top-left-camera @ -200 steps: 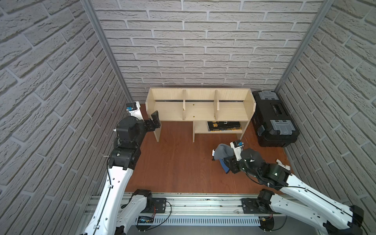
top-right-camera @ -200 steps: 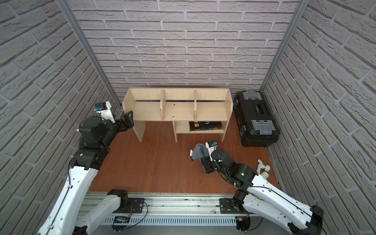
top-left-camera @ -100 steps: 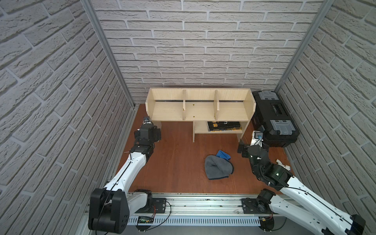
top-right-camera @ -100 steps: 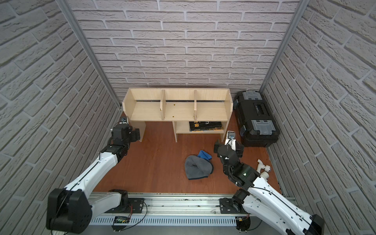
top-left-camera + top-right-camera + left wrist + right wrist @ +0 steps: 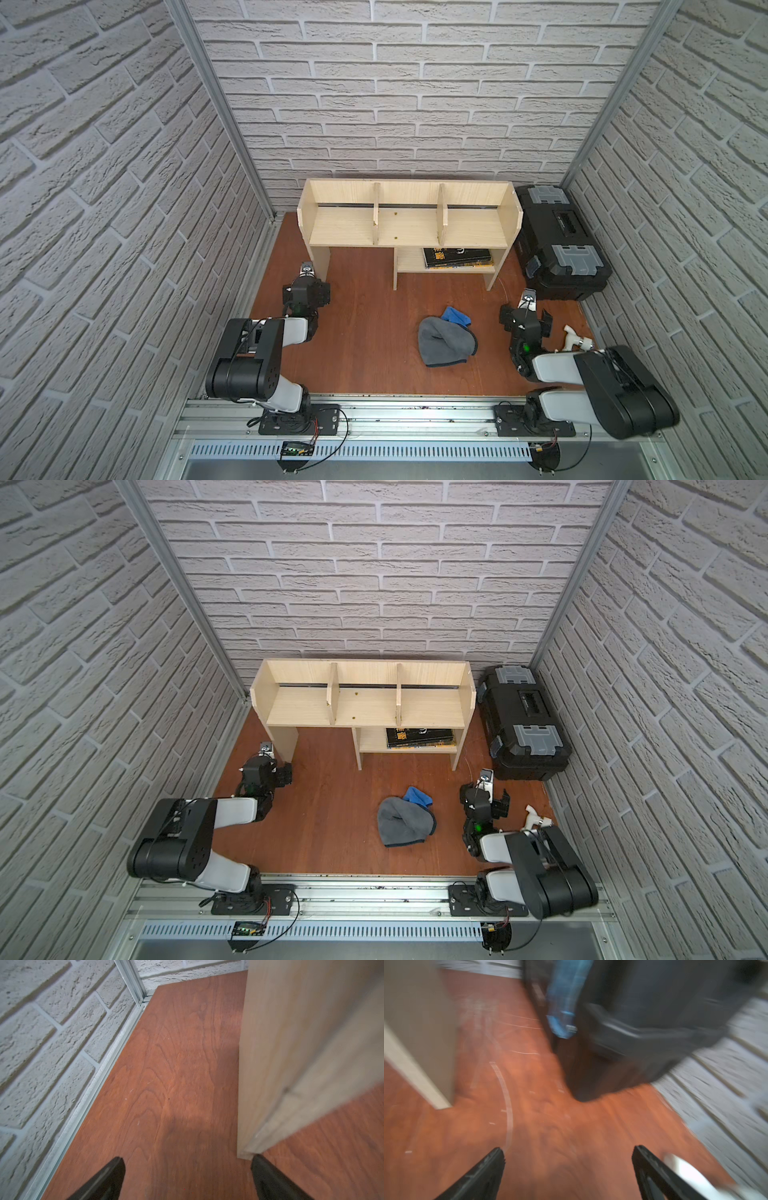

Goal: Wipe the bookshelf clean with a cloth
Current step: Reset both arms

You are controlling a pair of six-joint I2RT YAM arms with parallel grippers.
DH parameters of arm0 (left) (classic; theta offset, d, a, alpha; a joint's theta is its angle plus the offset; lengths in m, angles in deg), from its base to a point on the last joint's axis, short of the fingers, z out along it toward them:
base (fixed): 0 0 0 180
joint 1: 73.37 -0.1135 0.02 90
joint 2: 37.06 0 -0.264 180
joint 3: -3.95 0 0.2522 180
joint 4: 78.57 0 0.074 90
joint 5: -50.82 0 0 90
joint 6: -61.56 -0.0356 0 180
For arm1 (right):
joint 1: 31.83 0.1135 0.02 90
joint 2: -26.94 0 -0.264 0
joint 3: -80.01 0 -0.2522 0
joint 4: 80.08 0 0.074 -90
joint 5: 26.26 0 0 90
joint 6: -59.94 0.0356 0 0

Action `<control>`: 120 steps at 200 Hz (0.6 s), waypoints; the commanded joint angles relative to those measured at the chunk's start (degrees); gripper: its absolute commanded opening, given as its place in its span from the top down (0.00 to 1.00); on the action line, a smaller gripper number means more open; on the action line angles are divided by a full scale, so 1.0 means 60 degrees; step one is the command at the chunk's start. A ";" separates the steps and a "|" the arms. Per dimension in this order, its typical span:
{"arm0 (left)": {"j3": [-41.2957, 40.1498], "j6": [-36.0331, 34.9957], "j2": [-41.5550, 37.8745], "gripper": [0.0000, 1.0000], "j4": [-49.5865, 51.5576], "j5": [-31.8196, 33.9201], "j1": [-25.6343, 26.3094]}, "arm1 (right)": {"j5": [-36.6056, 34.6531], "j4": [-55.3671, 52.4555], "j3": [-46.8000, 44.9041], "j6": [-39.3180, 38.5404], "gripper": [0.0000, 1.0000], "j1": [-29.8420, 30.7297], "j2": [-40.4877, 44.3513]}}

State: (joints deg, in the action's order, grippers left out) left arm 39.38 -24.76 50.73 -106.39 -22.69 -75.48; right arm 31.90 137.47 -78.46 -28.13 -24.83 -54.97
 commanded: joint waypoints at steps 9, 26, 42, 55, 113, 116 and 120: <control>-0.0302 -0.0484 0.0363 0.02 -0.2528 0.0044 0.0309 | 0.2808 0.2682 0.1422 -0.1152 0.01 -0.0188 -0.1556; -0.0175 -0.0343 0.0316 0.02 -0.2189 -0.0170 0.0151 | 0.3360 0.0111 0.2257 -0.0606 0.01 -0.0710 -0.0944; -0.0139 -0.0318 0.0274 0.02 -0.2061 -0.0200 0.0116 | 0.4087 0.0067 0.2324 -0.0361 0.01 -0.1099 -0.0992; -0.0140 -0.0306 0.0219 0.02 -0.1961 -0.0245 0.0128 | 0.4080 0.0420 0.2257 -0.0367 0.01 -0.1109 -0.1141; -0.0137 -0.0306 0.0237 0.02 -0.1999 -0.0270 0.0103 | 0.4080 -0.0069 0.2382 -0.0366 0.01 -0.1098 -0.0968; -0.0140 -0.0306 0.0224 0.02 -0.1977 -0.0276 0.0110 | 0.4080 -0.0088 0.2378 -0.0363 0.01 -0.1108 -0.0960; -0.0140 -0.0320 0.0222 0.02 -0.1963 -0.0274 0.0108 | 0.4076 -0.0099 0.2389 -0.0360 0.01 -0.1095 -0.0954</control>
State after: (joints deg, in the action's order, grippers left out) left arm 38.01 -26.09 52.55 -115.38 -23.78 -74.45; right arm 55.42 136.14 -64.62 -30.73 -31.25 -61.74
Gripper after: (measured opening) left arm 0.983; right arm 0.991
